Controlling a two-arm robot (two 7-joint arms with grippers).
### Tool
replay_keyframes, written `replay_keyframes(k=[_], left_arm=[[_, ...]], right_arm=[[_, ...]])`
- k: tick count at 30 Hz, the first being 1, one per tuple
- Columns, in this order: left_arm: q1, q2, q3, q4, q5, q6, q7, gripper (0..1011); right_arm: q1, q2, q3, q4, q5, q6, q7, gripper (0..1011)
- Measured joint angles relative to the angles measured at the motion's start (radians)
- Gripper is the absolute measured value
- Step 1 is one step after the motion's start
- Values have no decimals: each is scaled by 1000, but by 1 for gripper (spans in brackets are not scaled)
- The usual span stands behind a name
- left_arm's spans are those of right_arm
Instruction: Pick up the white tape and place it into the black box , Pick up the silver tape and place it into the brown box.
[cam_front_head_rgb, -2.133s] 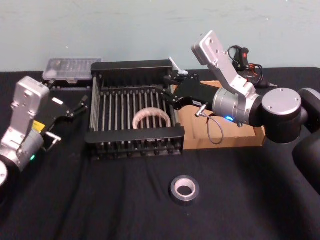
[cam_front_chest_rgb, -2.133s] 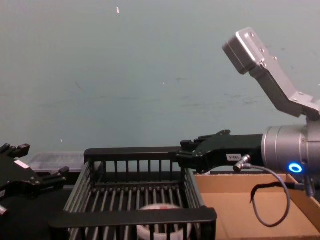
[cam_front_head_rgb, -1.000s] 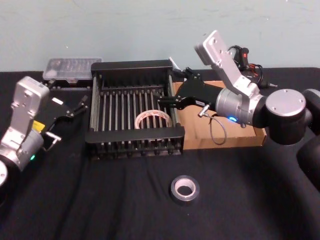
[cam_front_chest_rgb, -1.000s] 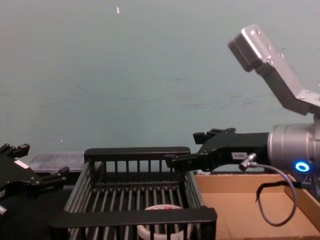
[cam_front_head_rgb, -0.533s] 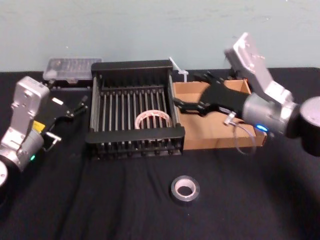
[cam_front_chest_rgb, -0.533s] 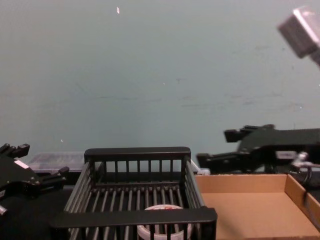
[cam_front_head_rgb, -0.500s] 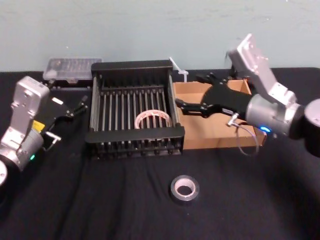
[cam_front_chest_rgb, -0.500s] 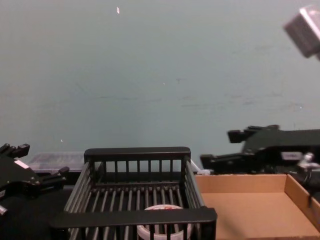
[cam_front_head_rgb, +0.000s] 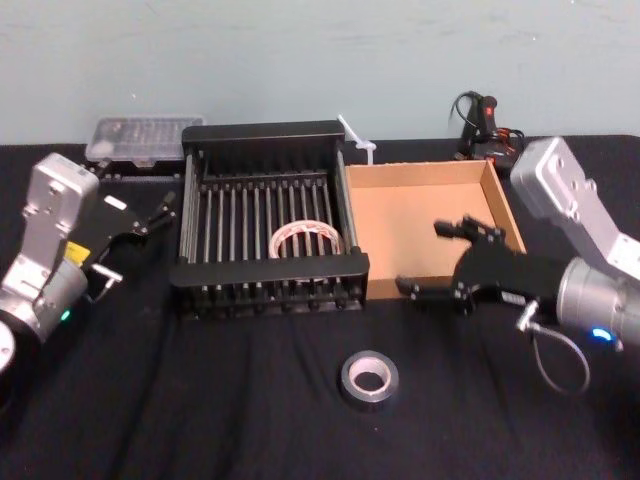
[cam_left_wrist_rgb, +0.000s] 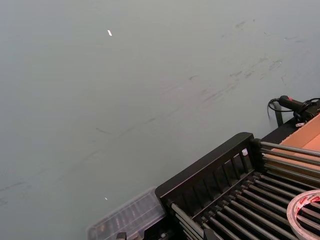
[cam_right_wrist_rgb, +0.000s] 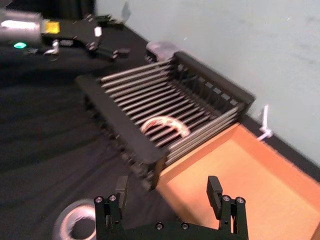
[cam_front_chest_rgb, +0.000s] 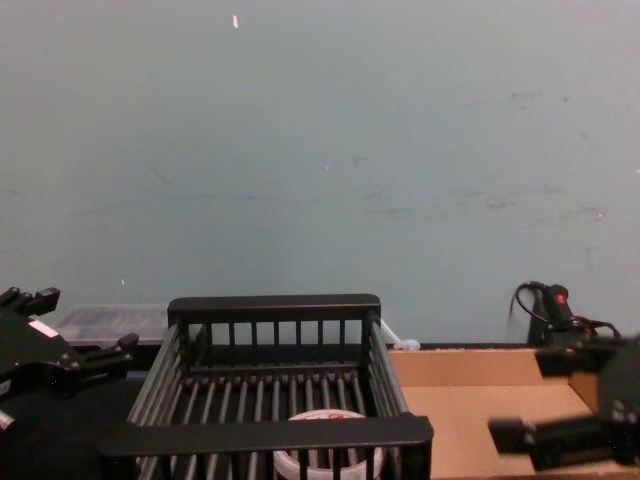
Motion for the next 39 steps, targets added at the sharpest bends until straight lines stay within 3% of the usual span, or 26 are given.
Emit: replay_keyframes(k=[7, 13, 39], left_arm=[[0, 0, 0, 0, 0, 0, 0, 1001], [0, 0, 0, 0, 0, 0, 0, 1001], [0, 0, 0, 0, 0, 0, 0, 1001]], right_arm=[[-41, 40, -15, -32, 25, 19, 21, 1002], [-45, 54, -45, -35, 44, 38, 36, 1002], [28, 15, -152, 61, 54, 92, 39, 1002]])
